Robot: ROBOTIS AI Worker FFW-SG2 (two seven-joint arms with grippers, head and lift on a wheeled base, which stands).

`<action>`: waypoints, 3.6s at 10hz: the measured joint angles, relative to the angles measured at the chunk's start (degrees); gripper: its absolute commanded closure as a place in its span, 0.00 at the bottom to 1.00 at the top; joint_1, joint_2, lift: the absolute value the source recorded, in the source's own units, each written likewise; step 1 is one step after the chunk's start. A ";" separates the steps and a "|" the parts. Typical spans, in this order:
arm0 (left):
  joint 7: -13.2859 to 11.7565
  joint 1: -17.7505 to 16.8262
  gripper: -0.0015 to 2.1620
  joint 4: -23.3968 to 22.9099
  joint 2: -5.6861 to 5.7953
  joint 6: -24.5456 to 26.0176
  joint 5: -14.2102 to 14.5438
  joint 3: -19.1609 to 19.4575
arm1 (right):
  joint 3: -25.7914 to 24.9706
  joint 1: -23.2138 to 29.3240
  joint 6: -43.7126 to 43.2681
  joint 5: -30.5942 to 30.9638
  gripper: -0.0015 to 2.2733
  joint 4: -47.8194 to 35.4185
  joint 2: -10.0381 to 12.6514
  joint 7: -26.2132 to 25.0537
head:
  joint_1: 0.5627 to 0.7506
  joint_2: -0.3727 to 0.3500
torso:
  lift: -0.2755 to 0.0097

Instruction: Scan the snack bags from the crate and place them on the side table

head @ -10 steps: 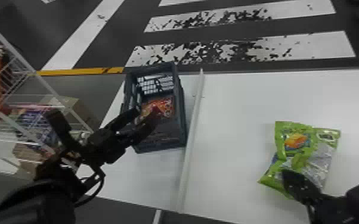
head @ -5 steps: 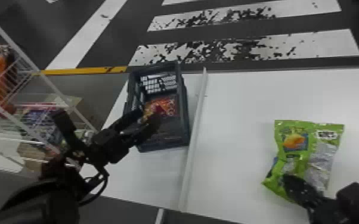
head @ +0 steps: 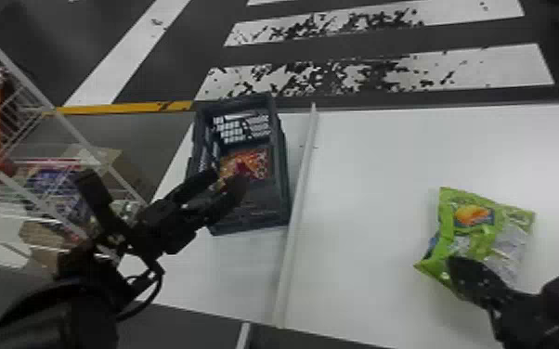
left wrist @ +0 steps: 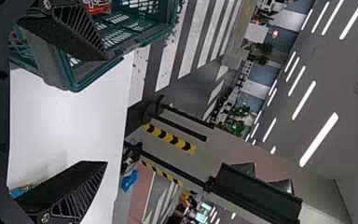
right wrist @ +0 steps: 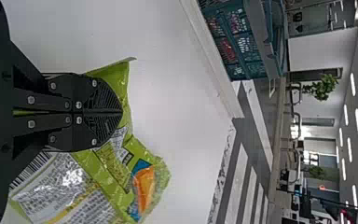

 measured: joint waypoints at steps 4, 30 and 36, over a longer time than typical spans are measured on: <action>-0.33 0.50 0.04 -0.22 0.00 0.00 0.47 0.24 | -1.13 -2.74 5.64 -0.45 0.95 -3.48 0.07 -0.07 | 0.70 0.88 | 0.64; -0.95 1.84 0.04 0.01 0.00 0.00 1.52 1.25 | 11.69 -12.83 12.99 8.72 0.95 2.60 -0.43 1.38 | 0.70 1.00 | 0.64; -1.17 1.95 0.04 0.20 0.00 0.00 1.52 1.32 | 13.27 -18.10 19.45 11.74 0.95 6.09 0.04 1.35 | 0.70 1.00 | 0.64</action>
